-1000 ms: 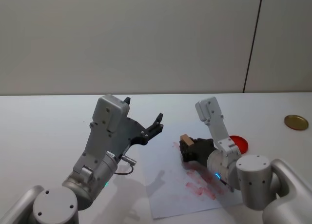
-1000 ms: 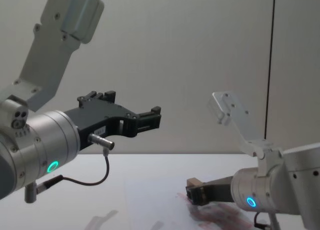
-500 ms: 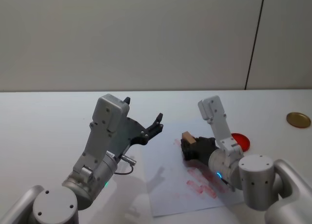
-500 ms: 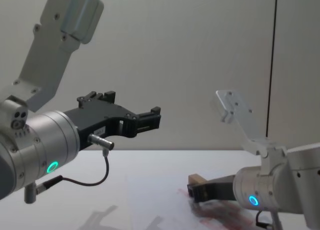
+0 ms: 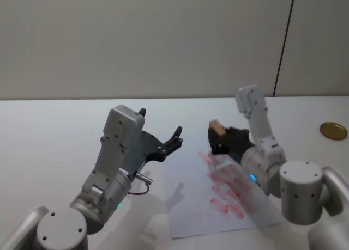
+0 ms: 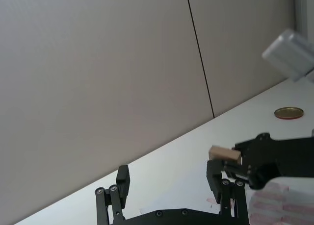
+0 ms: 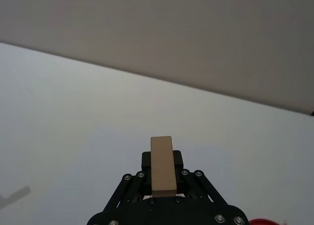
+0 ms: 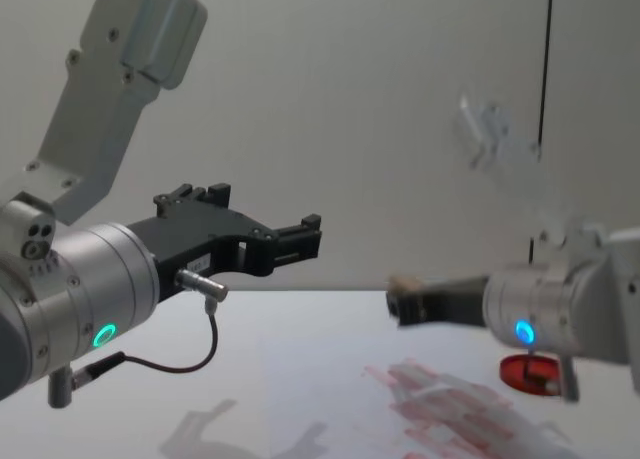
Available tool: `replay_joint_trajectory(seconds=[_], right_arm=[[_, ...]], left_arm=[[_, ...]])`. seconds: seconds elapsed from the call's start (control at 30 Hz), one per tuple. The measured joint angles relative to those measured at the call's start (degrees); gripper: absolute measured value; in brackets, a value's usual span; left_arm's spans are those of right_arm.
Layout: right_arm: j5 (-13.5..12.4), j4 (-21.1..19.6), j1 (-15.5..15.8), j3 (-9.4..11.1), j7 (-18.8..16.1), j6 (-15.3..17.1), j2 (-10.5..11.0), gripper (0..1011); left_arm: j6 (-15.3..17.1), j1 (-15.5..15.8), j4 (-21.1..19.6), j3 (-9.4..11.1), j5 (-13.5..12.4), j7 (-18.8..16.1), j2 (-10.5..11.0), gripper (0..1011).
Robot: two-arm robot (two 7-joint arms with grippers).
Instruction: Use the one hand to pick up the stamp and affix it onto the A4 paper.
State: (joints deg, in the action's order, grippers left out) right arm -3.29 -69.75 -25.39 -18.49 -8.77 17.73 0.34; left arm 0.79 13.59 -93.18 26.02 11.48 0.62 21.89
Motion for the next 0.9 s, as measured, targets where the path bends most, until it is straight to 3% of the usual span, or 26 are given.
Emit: replay_joint_trajectory(seconds=[0.37,0.9], right_arm=[[-1.1,-8.0,2.1,1.6,2.8,-1.4,1.7,219],[-2.7,-12.3,5.4,4.4,7.3,1.9,4.8,219]], left_arm=[[0.0,0.0,0.0,0.0,0.0,0.0,0.0,993],[0.0,0.0,0.0,0.0,0.0,0.0,0.0,993]])
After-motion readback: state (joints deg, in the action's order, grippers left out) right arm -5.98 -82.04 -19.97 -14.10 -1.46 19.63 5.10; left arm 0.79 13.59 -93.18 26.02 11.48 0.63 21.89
